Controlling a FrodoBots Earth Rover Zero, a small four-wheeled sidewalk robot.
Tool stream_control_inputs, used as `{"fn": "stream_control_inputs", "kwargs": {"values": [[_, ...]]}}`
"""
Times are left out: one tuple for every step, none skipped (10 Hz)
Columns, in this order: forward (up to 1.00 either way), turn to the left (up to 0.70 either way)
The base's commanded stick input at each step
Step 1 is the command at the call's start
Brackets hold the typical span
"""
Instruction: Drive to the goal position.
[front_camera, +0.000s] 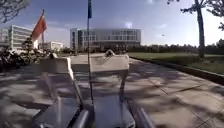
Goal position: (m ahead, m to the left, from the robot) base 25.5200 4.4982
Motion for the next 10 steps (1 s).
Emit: {"fn": "stream_control_inputs", "kwargs": {"values": [[0.00,0.00],[0.00,0.00],[0.00,0.00],[0.00,0.00],[0.00,-0.01],[0.00,-0.28],[0.00,-0.45],[0.00,-0.45],[0.00,-0.45],[0.00,-0.45]]}}
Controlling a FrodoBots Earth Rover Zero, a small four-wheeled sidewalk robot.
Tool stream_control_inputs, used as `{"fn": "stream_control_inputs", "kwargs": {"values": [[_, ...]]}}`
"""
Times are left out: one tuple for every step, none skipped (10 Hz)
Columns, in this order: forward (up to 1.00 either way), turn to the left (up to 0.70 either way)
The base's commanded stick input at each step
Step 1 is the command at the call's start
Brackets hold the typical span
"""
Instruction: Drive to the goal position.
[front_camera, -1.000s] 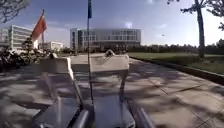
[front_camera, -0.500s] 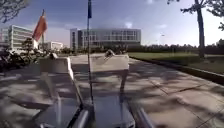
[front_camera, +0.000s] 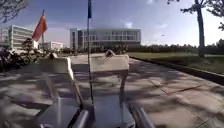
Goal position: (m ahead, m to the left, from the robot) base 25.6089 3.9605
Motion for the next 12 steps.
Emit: {"fn": "stream_control_inputs", "kwargs": {"values": [[-0.28,-0.34],[-0.45,-0.27],[-0.45,-0.27],[-0.45,-0.02],[-0.70,0.00],[-0.70,0.00],[-0.70,0.00],[-0.70,0.00],[-0.70,0.00],[-0.70,0.00],[-0.70,0.00],[-0.70,0.00]]}}
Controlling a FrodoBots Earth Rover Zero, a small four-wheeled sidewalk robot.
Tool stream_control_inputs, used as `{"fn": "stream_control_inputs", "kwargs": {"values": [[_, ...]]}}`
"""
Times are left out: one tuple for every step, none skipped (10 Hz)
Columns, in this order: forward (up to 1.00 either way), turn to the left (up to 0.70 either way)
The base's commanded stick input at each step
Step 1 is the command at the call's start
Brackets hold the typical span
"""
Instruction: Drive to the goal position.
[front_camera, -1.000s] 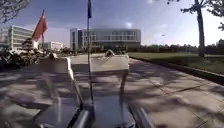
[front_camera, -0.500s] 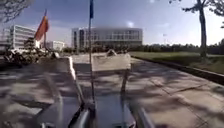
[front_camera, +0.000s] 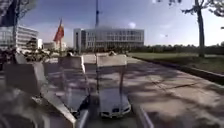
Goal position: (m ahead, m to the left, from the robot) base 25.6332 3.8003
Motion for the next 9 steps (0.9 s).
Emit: {"fn": "stream_control_inputs", "kwargs": {"values": [[-0.70,0.00],[-0.70,0.00],[-0.70,0.00],[-0.40,0.00],[0.00,0.00],[0.00,0.00],[0.00,0.00],[0.00,-0.31],[0.00,-0.70]]}}
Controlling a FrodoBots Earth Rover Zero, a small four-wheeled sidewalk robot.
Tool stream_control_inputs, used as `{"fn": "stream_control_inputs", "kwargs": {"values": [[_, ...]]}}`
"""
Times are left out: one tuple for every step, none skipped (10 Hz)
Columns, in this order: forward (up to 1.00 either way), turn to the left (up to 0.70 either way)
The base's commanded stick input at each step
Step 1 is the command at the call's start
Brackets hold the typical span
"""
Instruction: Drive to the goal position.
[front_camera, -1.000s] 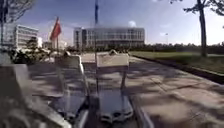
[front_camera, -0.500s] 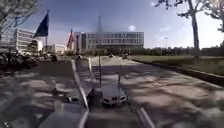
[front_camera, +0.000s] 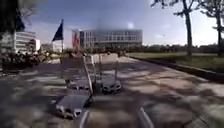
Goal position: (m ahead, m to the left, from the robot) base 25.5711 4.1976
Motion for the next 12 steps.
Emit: {"fn": "stream_control_inputs", "kwargs": {"values": [[0.00,-0.70],[0.00,-0.70],[0.00,-0.70],[0.00,-0.70],[0.00,-0.70],[0.00,-0.70],[0.00,-0.70],[0.00,-0.70],[0.00,-0.70],[0.00,-0.70],[0.00,-0.70],[0.24,-0.51]]}}
